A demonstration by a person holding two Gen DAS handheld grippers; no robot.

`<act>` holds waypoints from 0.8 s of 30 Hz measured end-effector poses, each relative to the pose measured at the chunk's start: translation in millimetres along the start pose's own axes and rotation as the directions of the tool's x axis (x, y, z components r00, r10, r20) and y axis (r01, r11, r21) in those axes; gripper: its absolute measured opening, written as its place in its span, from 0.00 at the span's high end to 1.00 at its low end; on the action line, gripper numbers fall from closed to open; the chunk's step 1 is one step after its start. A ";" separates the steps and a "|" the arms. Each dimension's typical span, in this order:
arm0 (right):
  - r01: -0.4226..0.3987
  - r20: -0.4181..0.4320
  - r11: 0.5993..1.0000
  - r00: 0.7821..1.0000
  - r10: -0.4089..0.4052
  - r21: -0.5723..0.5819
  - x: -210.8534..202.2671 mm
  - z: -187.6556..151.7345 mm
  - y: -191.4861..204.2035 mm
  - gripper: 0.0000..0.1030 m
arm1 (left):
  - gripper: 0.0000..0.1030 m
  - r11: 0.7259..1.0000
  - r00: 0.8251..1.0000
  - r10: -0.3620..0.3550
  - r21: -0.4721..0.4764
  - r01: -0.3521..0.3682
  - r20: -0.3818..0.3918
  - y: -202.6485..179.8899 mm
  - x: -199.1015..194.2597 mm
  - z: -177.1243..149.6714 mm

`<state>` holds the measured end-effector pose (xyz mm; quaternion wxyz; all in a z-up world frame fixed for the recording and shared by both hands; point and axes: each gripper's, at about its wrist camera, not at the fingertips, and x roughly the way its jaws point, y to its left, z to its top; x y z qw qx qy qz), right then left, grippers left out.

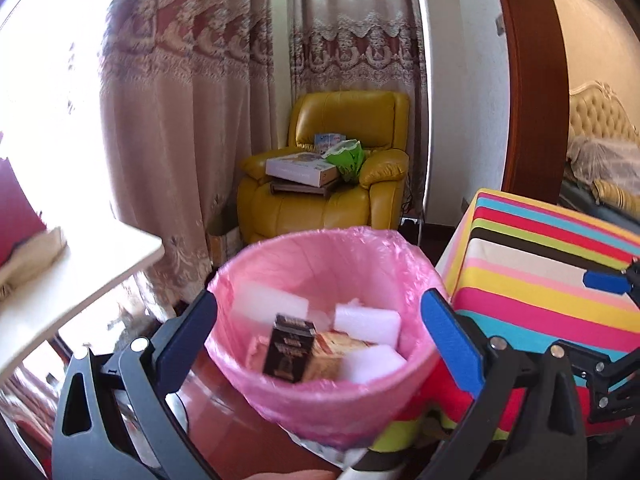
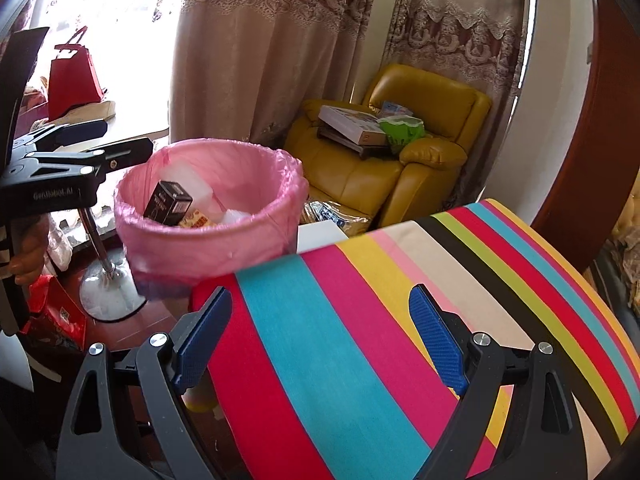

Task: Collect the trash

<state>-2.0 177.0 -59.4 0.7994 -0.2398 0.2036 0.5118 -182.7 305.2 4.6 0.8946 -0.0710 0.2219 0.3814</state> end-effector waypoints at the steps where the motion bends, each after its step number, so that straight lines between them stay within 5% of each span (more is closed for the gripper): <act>1: 0.004 0.002 1.000 1.000 -0.004 -0.001 -2.8 -3.1 -2.0 0.19 | 0.04 1.000 1.000 0.000 -0.009 0.000 -0.010 -2.0 -2.0 -3.8; 9: 0.000 0.023 1.000 1.000 0.000 0.017 -20.2 -26.3 -15.0 0.19 | 0.04 1.000 0.998 0.005 -0.007 -0.006 -0.064 -30.1 -18.8 -42.9; 14: -0.008 0.029 1.000 1.000 0.008 0.010 -25.2 -33.9 -15.2 0.19 | 0.04 0.995 0.997 -0.023 -0.098 0.016 -0.069 -29.2 -28.6 -61.3; 24: -0.023 0.024 1.000 0.999 0.023 -0.003 -19.5 -40.0 -10.1 0.19 | 0.04 0.995 0.997 0.015 -0.101 -0.023 -0.076 -31.5 -31.6 -69.5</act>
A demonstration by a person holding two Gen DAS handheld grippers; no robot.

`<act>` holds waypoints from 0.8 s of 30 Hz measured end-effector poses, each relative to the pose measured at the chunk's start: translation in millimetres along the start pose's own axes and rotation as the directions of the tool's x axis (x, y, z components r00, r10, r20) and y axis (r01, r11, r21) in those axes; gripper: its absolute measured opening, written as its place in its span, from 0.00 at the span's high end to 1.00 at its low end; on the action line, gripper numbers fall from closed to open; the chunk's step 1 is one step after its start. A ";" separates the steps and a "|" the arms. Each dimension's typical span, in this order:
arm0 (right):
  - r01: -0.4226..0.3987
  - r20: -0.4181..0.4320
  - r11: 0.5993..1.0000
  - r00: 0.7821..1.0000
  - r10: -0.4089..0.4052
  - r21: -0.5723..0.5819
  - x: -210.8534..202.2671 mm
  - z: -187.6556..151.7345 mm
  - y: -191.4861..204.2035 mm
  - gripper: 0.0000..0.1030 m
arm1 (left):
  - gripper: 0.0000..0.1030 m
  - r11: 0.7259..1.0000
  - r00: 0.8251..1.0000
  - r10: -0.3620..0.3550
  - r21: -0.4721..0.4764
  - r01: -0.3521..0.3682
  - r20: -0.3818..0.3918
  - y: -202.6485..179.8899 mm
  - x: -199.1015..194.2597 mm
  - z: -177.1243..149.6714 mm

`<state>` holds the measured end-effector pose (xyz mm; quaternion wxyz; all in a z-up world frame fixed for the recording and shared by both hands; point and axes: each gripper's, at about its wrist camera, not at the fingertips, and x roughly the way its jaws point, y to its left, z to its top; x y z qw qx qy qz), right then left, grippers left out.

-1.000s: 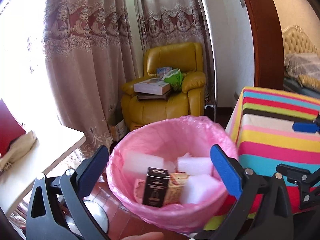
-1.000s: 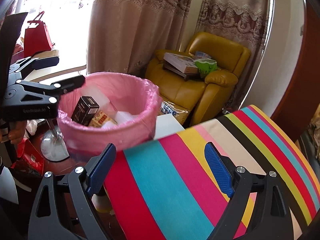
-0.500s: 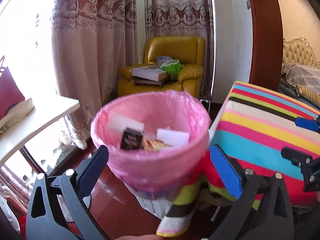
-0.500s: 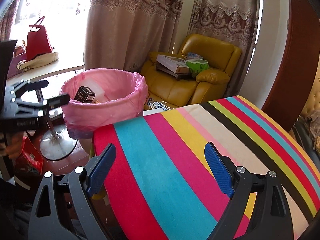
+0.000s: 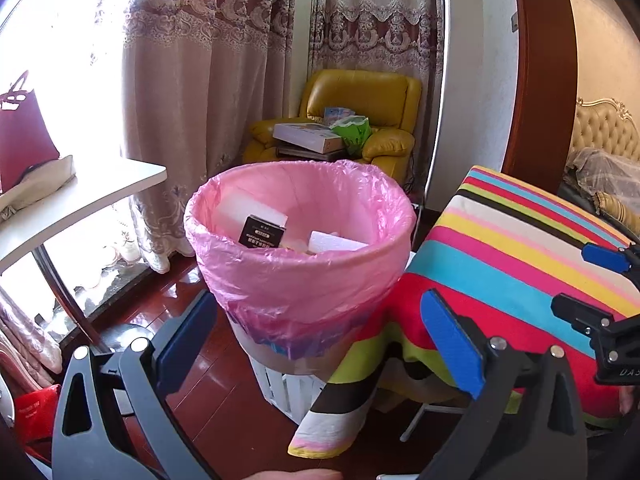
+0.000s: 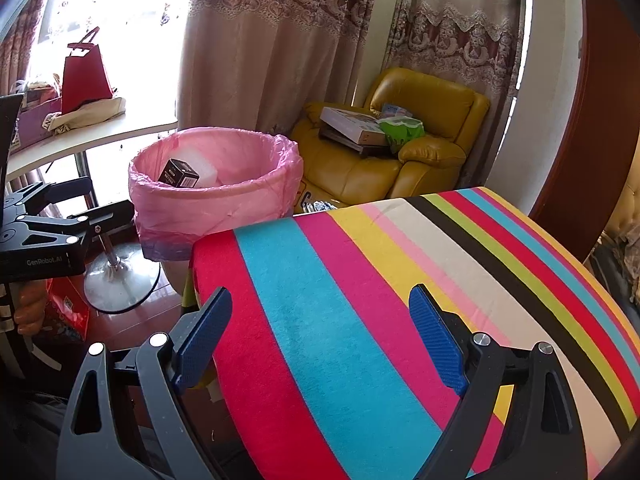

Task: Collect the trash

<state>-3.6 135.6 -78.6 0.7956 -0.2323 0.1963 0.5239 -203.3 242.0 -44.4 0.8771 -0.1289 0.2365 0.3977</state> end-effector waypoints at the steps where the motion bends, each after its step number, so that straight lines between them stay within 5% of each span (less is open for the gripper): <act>1: -0.001 0.000 1.000 1.000 0.001 -0.002 0.2 -0.1 0.5 0.19 | 0.04 1.000 1.000 0.011 0.000 -0.011 -0.004 0.3 1.0 -0.1; 24: -0.041 0.072 0.997 0.996 0.046 -0.062 -10.3 6.6 13.1 0.19 | 0.04 0.993 0.993 0.077 0.086 -0.085 0.085 -6.9 -7.7 -1.3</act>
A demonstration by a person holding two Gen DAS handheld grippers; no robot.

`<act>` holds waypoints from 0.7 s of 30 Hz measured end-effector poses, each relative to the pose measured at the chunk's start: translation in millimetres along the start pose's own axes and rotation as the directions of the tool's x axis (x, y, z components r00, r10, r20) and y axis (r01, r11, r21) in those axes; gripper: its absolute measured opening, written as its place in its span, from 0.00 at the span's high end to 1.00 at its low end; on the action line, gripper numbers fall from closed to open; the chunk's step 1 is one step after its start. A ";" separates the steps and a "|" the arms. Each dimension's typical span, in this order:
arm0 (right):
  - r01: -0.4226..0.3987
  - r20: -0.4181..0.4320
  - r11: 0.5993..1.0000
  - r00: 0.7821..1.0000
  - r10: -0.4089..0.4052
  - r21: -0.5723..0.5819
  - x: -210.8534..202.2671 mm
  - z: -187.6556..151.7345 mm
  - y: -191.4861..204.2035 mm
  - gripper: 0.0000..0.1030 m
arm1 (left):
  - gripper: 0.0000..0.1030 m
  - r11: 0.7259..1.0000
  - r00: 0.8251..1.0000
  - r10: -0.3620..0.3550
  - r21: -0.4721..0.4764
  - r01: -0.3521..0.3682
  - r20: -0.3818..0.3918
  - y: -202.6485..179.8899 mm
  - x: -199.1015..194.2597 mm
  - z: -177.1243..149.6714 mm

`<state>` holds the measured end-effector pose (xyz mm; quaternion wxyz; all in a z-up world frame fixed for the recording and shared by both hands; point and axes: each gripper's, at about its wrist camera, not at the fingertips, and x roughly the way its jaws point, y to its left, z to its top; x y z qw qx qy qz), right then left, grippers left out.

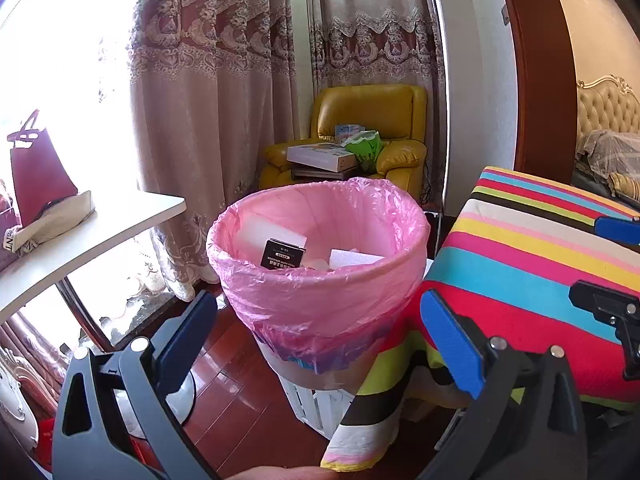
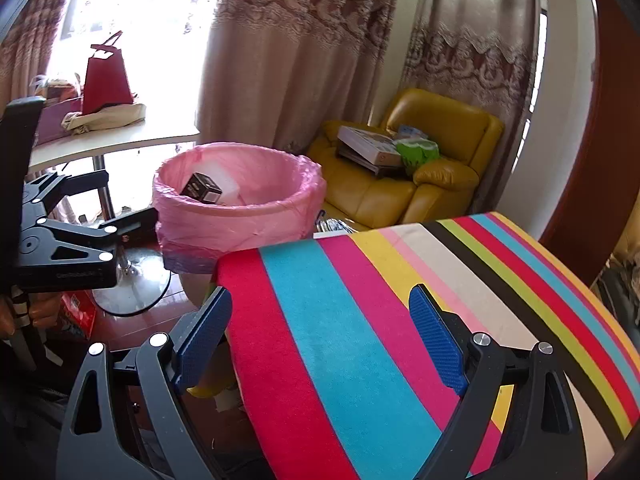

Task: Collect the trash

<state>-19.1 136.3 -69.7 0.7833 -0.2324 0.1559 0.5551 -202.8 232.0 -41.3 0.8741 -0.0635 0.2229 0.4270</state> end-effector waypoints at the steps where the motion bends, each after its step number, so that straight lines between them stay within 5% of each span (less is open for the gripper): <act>1: -0.006 0.003 1.000 1.000 0.006 -0.009 -0.5 0.0 1.6 0.19 | 0.04 1.000 1.000 -0.002 -0.001 0.002 -0.002 0.2 0.3 -0.3; 21: -0.087 0.084 0.994 0.992 0.092 -0.062 -10.8 -10.5 6.1 0.18 | 0.04 0.999 0.999 -0.027 -0.020 0.028 0.029 2.8 -3.0 -3.2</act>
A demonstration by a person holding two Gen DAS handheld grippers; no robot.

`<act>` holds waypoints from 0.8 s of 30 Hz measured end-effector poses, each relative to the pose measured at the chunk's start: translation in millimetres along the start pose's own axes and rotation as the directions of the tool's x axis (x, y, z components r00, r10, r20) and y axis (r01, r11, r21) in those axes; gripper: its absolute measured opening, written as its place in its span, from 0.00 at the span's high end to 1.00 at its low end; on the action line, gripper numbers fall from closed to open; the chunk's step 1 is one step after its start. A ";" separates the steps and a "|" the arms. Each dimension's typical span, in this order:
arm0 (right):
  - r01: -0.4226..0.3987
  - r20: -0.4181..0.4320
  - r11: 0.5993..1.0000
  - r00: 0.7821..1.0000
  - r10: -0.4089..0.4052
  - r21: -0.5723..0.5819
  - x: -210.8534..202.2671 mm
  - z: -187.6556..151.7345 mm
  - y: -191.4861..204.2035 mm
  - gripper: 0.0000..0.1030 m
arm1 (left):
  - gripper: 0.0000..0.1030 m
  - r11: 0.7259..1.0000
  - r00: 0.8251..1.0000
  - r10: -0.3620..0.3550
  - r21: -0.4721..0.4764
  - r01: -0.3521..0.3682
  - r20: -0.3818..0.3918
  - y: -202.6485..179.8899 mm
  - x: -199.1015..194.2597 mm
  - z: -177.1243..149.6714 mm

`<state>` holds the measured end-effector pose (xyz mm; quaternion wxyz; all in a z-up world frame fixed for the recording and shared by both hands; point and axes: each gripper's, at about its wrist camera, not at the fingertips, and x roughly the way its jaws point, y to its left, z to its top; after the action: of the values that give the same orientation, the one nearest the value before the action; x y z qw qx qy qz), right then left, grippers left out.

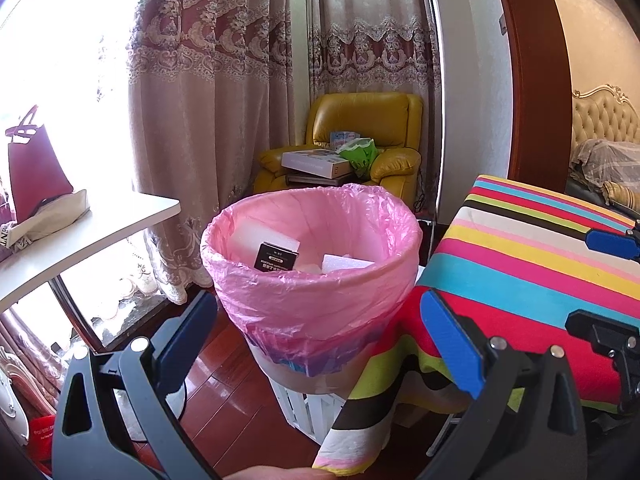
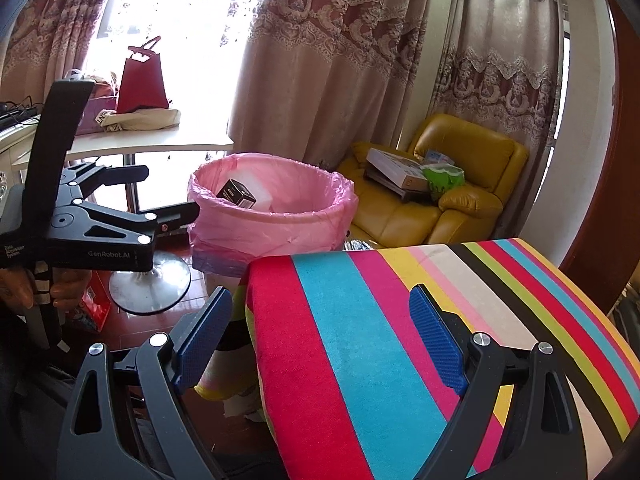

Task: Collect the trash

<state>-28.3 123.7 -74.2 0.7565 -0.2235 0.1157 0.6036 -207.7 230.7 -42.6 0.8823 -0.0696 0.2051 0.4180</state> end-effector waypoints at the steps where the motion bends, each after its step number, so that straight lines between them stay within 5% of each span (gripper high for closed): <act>1: -0.001 0.001 1.000 1.000 0.001 -0.001 -0.3 -0.3 0.2 0.18 | 0.04 1.000 1.000 -0.001 -0.001 0.001 0.000 0.1 0.3 -0.2; 24: 0.012 0.020 1.000 1.000 -0.012 -0.019 -3.2 -4.2 1.7 0.19 | 0.04 1.000 1.000 -0.011 -0.015 0.011 0.012 2.7 2.8 0.6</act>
<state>-30.3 119.2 -76.8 0.7591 -0.2252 0.1010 0.6023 -207.9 234.6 -43.0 0.8851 -0.0749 0.1962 0.4152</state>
